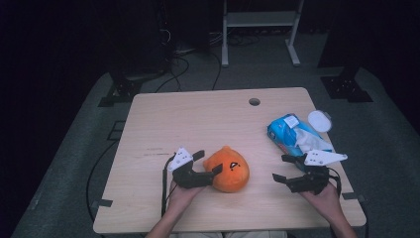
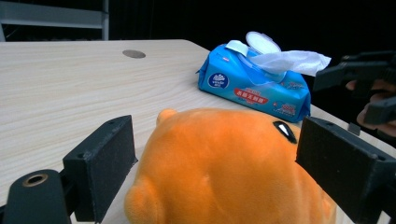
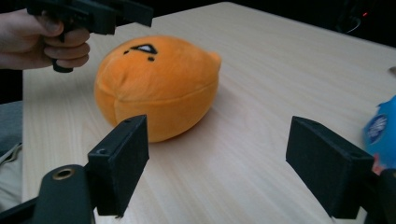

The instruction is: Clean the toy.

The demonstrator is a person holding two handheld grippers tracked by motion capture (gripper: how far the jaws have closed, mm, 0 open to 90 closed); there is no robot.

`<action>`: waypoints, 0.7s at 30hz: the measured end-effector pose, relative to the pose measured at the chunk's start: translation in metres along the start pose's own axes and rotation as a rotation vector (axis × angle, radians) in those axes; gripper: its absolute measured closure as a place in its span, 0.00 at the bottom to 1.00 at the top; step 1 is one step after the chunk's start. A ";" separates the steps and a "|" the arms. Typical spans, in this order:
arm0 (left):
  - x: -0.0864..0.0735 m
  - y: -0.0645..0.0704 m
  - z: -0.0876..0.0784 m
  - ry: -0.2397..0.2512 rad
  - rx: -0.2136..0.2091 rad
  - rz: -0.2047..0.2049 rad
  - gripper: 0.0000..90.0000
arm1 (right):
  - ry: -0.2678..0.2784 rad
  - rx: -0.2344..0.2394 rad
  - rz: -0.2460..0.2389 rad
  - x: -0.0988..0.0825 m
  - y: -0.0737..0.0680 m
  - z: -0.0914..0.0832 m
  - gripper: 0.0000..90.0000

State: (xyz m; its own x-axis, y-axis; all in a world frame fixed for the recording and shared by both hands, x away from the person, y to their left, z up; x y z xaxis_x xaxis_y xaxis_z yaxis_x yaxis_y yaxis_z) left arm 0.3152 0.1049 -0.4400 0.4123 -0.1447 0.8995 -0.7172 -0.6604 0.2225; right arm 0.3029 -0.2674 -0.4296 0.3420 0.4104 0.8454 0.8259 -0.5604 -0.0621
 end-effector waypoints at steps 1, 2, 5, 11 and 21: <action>0.000 -0.001 0.000 0.000 0.000 -0.004 0.13 | 0.007 -0.013 -0.001 0.001 0.000 -0.003 0.22; 0.000 -0.001 0.000 -0.002 0.001 -0.007 0.13 | 0.007 -0.013 -0.001 0.001 0.000 -0.003 0.22; -0.001 -0.001 0.000 -0.007 0.004 0.001 0.13 | 0.034 -0.054 -0.014 0.007 0.002 -0.010 0.22; -0.002 -0.006 0.001 -0.017 0.012 0.010 0.13 | 0.079 -0.146 -0.007 0.017 0.014 -0.025 0.23; -0.002 -0.010 -0.003 -0.016 0.034 0.004 0.13 | 0.107 -0.320 0.054 0.013 0.054 -0.055 0.25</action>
Point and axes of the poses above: each handheld gripper's, and its own axes: z roughly forward along the jaws, x roughly out of its top, y roughly to its right, the point moved 1 cm from there along z, roughly forward along the jaws, and after that the axes turned 8 degrees about -y, right-handed, at the moved point
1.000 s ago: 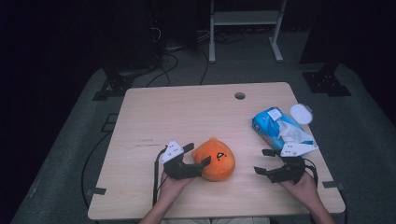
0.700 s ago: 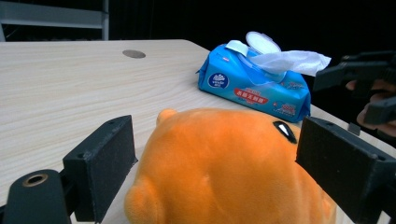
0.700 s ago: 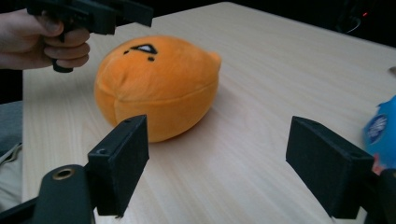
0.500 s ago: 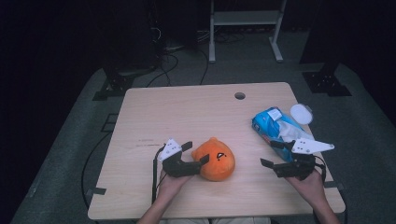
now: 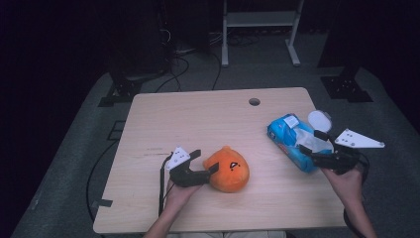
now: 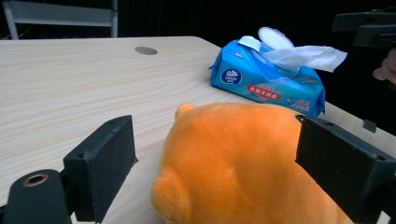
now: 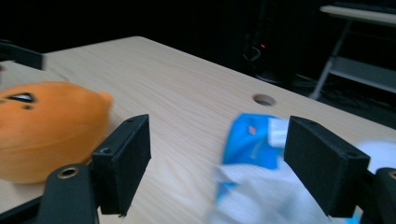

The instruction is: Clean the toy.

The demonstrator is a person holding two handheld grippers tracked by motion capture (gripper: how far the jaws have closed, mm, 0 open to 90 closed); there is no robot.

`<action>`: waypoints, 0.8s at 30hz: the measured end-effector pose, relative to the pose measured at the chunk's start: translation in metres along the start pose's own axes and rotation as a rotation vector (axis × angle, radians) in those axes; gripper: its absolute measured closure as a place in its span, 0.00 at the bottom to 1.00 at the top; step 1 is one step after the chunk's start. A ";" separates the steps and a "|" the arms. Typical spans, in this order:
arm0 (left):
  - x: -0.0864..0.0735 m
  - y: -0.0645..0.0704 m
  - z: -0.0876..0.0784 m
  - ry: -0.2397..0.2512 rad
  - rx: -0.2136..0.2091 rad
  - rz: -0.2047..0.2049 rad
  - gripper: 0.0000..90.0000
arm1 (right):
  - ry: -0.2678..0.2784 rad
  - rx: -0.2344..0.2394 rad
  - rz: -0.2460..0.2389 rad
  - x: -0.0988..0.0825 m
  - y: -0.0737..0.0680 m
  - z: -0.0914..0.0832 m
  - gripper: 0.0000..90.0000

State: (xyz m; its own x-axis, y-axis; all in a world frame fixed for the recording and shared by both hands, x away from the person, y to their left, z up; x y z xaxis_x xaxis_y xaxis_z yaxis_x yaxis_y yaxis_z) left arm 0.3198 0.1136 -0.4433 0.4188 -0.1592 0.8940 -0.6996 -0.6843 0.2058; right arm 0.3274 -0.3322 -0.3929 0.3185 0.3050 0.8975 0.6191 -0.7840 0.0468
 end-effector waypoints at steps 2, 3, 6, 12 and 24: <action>-0.001 0.002 0.002 -0.001 -0.005 0.000 0.13 | -0.004 -0.011 0.015 -0.002 0.004 0.000 0.25; -0.001 0.003 0.003 -0.002 -0.008 0.000 0.13 | -0.011 -0.019 0.030 -0.005 0.010 0.002 0.25; -0.003 0.006 0.007 -0.017 -0.018 0.018 0.13 | -0.044 -0.033 0.052 -0.012 0.018 0.008 0.25; -0.006 0.008 0.012 -0.037 -0.031 0.031 0.14 | -0.125 -0.042 0.077 -0.026 0.023 0.026 0.34; -0.008 0.008 0.012 -0.058 -0.051 0.018 0.15 | -0.195 -0.070 0.023 -0.029 0.020 0.026 0.95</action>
Point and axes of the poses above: each handheld gripper's, and its own axes: z roughly forward along the jaws, x roughly out of its top, y roughly to its right, the point moved 1 cm from there along z, roughly forward along the jaws, and after that the axes turned 8 degrees about -y, right-handed, at the moved point
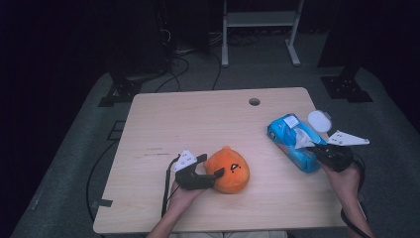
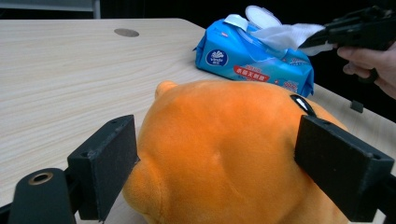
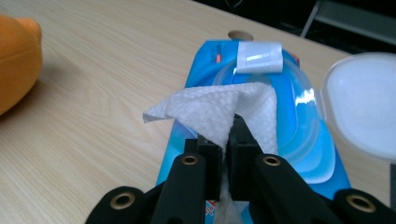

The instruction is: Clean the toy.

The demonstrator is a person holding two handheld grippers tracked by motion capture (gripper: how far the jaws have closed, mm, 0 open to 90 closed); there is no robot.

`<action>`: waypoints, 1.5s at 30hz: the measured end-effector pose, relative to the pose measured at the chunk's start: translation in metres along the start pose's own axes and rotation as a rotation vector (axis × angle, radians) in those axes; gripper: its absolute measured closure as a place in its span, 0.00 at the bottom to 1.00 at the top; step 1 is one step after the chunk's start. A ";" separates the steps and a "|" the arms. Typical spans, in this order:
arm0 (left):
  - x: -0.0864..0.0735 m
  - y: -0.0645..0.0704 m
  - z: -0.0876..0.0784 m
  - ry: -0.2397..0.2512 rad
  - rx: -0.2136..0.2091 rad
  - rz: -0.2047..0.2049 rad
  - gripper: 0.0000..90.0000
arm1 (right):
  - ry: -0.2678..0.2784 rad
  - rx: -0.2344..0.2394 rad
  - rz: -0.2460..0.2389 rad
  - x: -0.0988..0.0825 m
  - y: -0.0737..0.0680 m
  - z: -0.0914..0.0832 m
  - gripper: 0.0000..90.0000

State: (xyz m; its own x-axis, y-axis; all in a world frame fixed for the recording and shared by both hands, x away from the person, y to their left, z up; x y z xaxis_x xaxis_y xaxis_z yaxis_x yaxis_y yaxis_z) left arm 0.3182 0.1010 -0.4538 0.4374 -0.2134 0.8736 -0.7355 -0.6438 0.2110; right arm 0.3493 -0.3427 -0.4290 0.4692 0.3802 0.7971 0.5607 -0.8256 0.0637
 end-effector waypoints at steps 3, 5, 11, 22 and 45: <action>-0.001 0.000 0.001 0.003 -0.003 -0.006 0.15 | 0.035 0.010 -0.023 0.005 -0.004 -0.008 0.96; -0.001 0.000 0.001 -0.002 -0.006 -0.009 0.15 | 0.057 0.019 -0.030 0.009 -0.006 -0.012 0.96; -0.002 -0.001 0.000 -0.007 -0.005 -0.002 0.15 | 0.141 0.082 -0.051 0.023 -0.018 -0.031 0.97; -0.002 -0.001 -0.001 -0.010 -0.011 -0.002 0.17 | 0.192 0.346 -0.149 0.039 -0.083 -0.067 0.97; -0.002 0.000 0.000 -0.012 -0.032 0.027 0.23 | -0.049 0.565 -0.266 0.050 -0.153 0.023 0.95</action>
Point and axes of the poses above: each handheld gripper's, and its own axes: z roughly forward along the jaws, x roughly out of its top, y roughly to its right, the point moved 1 cm from there along z, roughly forward along the jaws, and after that the axes turned 8 degrees about -y, right-handed, at the moved point
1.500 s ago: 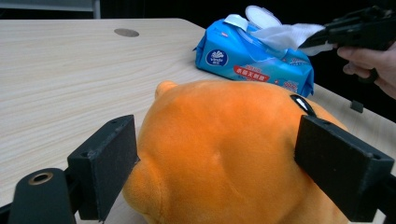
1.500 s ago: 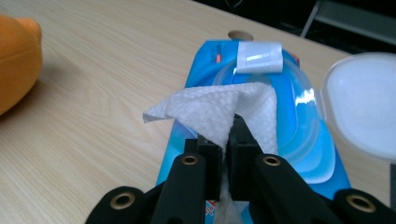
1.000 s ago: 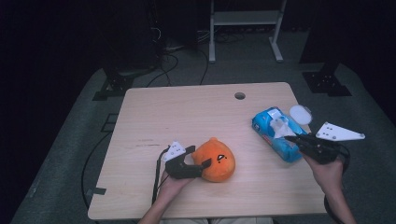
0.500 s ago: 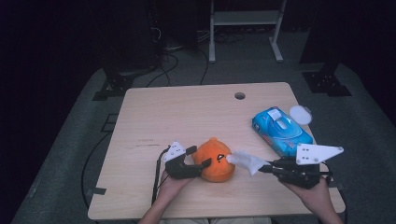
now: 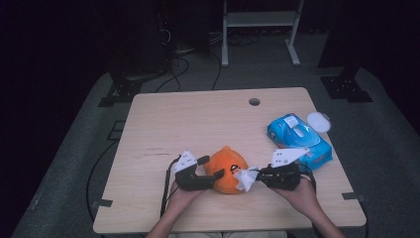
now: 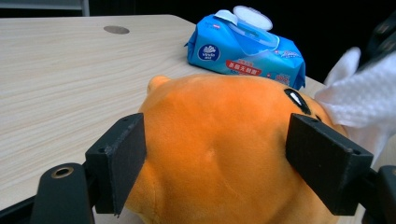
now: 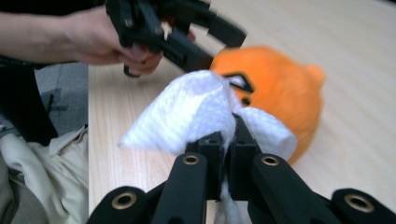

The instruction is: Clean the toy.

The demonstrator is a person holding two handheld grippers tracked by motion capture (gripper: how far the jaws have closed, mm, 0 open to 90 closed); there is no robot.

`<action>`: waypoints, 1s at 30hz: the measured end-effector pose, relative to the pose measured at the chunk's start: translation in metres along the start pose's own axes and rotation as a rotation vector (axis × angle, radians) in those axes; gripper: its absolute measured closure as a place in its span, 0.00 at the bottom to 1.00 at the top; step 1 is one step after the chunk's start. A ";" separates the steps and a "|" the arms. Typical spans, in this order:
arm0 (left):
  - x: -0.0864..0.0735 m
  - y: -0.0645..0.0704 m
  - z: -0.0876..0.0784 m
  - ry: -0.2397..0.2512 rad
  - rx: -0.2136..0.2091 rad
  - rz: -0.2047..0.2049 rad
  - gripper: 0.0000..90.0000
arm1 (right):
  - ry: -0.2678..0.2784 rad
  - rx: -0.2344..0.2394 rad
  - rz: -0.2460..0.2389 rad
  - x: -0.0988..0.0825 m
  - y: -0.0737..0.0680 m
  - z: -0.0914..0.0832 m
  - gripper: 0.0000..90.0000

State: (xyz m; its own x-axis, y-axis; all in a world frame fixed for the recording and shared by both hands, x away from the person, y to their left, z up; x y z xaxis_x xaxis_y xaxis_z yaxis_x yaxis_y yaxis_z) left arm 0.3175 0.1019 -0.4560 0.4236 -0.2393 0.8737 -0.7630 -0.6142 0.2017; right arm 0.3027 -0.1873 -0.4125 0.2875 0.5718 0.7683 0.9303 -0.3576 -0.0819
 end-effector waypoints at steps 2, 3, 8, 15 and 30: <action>0.000 0.000 0.001 -0.005 0.001 0.004 0.23 | -0.016 -0.013 -0.012 -0.002 -0.002 0.008 0.91; 0.000 0.000 0.001 -0.006 0.003 0.006 0.23 | -0.013 -0.014 -0.017 -0.003 -0.003 0.012 0.88; -0.001 -0.001 0.002 -0.024 -0.001 -0.005 0.24 | -0.017 -0.033 -0.060 0.000 -0.009 0.018 0.71; -0.001 -0.003 0.003 -0.048 -0.023 -0.004 0.29 | -0.032 -0.127 -0.118 0.004 -0.017 0.032 0.72; 0.006 0.003 -0.002 -0.037 -0.032 0.042 0.25 | 0.040 -0.175 0.029 -0.017 0.017 0.016 0.90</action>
State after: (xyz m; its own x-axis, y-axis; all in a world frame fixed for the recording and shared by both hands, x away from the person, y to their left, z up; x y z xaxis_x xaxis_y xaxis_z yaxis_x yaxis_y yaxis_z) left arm 0.3169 0.1001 -0.4495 0.4085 -0.2920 0.8648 -0.7953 -0.5787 0.1802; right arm 0.3173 -0.1907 -0.4372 0.3006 0.5308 0.7924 0.8671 -0.4981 0.0047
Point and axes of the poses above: each handheld gripper's, and its own axes: z roughly forward along the jaws, x roughly out of its top, y roughly to its right, the point moved 1 cm from there along z, roughly forward along the jaws, and after that the axes turned 8 degrees about -y, right-handed, at the moved point
